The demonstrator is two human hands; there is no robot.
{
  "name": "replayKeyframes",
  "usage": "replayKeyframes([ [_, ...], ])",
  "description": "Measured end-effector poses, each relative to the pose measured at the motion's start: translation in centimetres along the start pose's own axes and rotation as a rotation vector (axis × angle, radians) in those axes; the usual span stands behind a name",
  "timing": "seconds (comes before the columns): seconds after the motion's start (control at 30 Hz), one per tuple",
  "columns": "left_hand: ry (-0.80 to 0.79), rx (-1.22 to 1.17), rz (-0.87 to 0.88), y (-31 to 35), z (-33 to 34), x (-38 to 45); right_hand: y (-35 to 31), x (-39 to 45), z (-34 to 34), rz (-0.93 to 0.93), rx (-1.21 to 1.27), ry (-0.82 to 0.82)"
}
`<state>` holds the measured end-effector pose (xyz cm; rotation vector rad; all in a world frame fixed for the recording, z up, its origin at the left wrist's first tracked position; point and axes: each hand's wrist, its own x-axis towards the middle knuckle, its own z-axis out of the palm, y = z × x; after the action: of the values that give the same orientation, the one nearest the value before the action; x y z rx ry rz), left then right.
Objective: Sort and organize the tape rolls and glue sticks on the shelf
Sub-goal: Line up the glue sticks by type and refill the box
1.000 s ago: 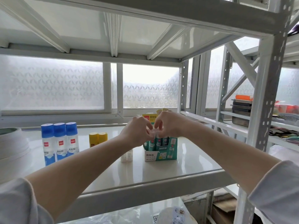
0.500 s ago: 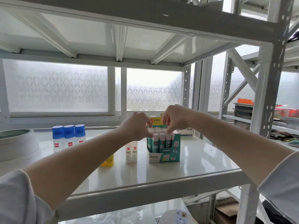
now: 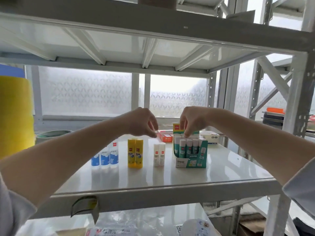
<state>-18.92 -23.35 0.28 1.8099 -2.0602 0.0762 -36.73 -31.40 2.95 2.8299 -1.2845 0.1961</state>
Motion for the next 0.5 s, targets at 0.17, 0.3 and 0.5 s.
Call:
replayKeyframes([
  [0.17,-0.022,0.031,-0.053,-2.5,-2.9,-3.3,-4.2,0.7,-0.3,-0.086,0.051,0.002],
  [0.3,-0.014,0.048,-0.151,-5.6,-4.6,-6.4,-7.8,1.7,0.3,-0.161,0.049,-0.007],
  [0.5,0.064,0.028,-0.273,-9.8,-6.4,-10.7,-12.1,3.5,1.2,-0.239,0.003,-0.006],
])
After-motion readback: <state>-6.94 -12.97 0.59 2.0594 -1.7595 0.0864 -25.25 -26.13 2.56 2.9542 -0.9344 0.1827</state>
